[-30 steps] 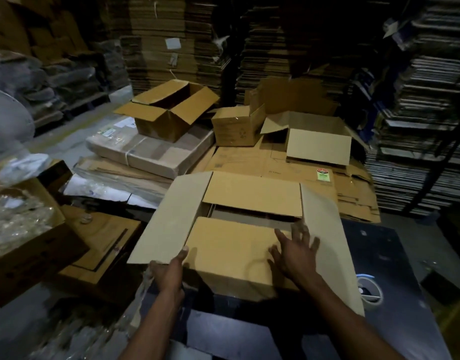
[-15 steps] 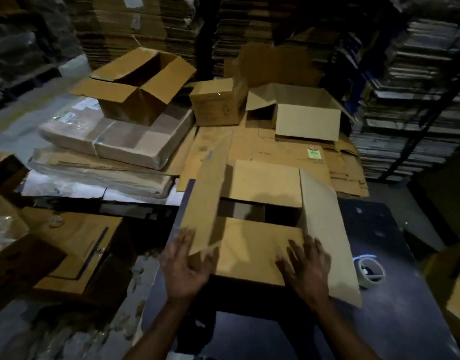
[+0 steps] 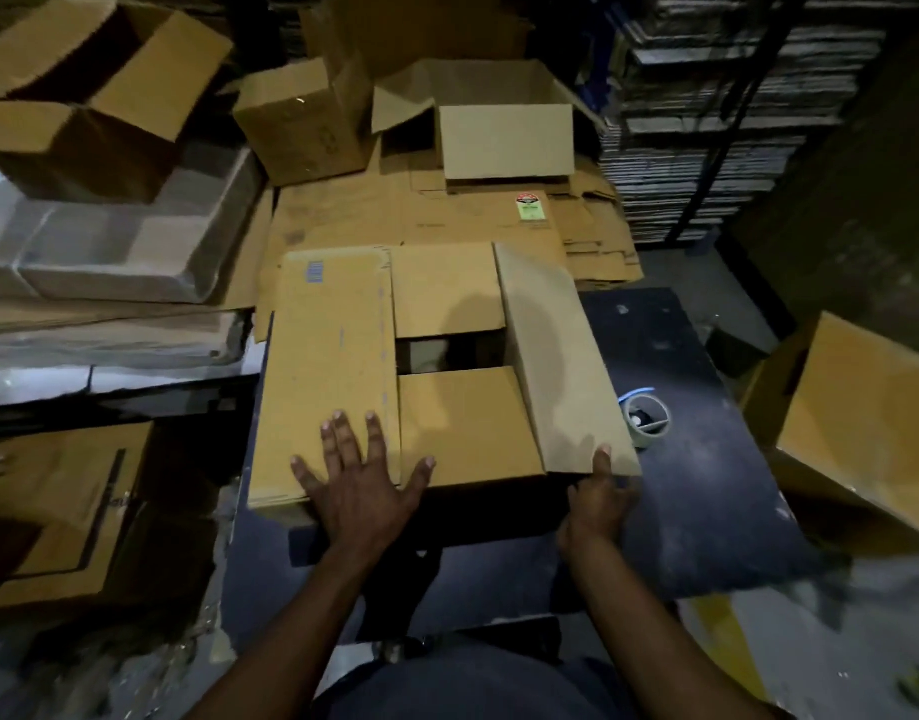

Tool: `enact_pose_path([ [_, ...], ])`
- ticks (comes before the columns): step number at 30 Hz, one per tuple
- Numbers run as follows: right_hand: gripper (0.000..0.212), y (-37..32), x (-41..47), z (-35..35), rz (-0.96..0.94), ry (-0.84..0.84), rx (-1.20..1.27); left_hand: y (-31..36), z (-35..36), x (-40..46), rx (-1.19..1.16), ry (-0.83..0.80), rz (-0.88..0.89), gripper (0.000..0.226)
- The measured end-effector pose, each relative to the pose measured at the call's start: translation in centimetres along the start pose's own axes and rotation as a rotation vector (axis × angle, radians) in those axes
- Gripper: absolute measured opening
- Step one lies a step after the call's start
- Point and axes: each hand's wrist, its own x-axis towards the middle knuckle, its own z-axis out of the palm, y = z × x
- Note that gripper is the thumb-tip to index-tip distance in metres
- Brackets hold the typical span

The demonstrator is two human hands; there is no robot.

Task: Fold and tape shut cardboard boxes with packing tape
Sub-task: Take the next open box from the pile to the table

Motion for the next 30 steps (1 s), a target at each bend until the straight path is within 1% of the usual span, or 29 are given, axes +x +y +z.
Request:
enact_pose_path([
  [1, 0.067, -1.2, -1.0, 0.1, -0.021, -0.035, 0.074, -0.1, 0.2, 0.0, 0.000, 0.018, 0.000, 0.111],
  [2, 0.060, -2.5, -2.2, 0.4, -0.051, -0.069, 0.128, -0.2, 0.3, 0.0, 0.000, 0.032, 0.002, 0.110],
  [5, 0.061, -4.4, -3.8, -0.2, -0.155, -0.238, 0.212, -0.3, 0.2, 0.0, 0.026, 0.057, 0.021, 0.109],
  [7, 0.062, -4.3, -4.9, -0.5, -0.210, -0.408, 0.126, -0.3, 0.4, 0.1, 0.045, 0.073, 0.029, 0.108],
  [9, 0.067, -3.1, -5.1, -0.6, -0.249, -0.605, -0.043, -0.4, 0.7, 0.0, 0.037, 0.107, 0.042, 0.107],
  [11, 0.075, -2.3, -5.0, -0.4, -0.379, -0.710, -0.259, -0.5, 0.9, 0.0, 0.031, 0.135, 0.052, 0.107],
  [12, 0.073, -1.9, -4.8, -0.1, -0.500, -0.735, -0.388, -0.6, 0.9, -0.1, 0.026, 0.137, 0.053, 0.107],
  [14, 0.055, -1.1, -3.6, 0.5, -0.770, -0.754, -0.701, -0.7, 0.8, -0.2, 0.019, 0.139, 0.064, 0.104],
  [15, 0.046, -0.9, -3.1, 0.7, -0.843, -0.760, -0.836, -0.8, 1.0, -0.1, 0.016, 0.132, 0.074, 0.100],
  [16, 0.043, -0.5, -2.6, 0.9, -0.874, -0.779, -0.937, -1.1, 1.0, -0.1, 0.008, 0.131, 0.081, 0.094],
  [18, 0.043, 0.1, -2.0, 0.8, -0.852, -0.840, -1.048, -1.6, 1.3, -0.1, -0.081, 0.176, 0.079, 0.084],
  [20, 0.042, 0.1, -2.0, 1.0, -0.892, -0.857, -1.129, -1.8, 1.1, -0.1, -0.321, 0.227, 0.012, 0.090],
  [21, 0.042, -0.2, -2.5, 1.3, -0.936, -0.845, -1.208, -2.0, 0.9, -0.2, -0.427, 0.226, -0.025, 0.095],
  [22, 0.042, -0.6, -3.3, 1.4, -0.980, -0.832, -1.317, -2.2, 0.6, -0.3, -0.465, 0.197, -0.040, 0.099],
  [23, 0.043, -0.8, -4.5, 1.5, -1.017, -0.831, -1.447, -2.5, 0.2, -0.3, -0.426, 0.138, -0.035, 0.103],
  [24, 0.045, -0.9, -6.1, 1.4, -1.041, -0.851, -1.597, -3.1, -0.1, 0.0, -0.335, 0.061, -0.019, 0.106],
  [25, 0.044, -0.9, -7.9, 1.3, -1.048, -0.905, -1.724, -4.2, -0.3, 0.5, -0.233, -0.008, -0.003, 0.107],
  [26, 0.041, -0.7, -9.8, 1.1, -1.052, -1.001, -1.789, -5.6, -0.6, 1.2, -0.152, -0.036, 0.010, 0.105],
  [28, 0.031, 0.0, -12.8, 0.9, -1.077, -1.280, -1.770, -9.2, -1.3, 2.8, -0.088, -0.047, 0.041, 0.094],
  [29, 0.030, 0.3, -13.8, 1.1, -1.107, -1.419, -1.722, -10.9, -1.8, 3.4, -0.064, -0.064, 0.050, 0.088],
  [30, 0.032, 0.5, -14.6, 1.7, -1.131, -1.516, -1.667, -12.2, -2.4, 3.8, -0.036, -0.083, 0.042, 0.083],
])
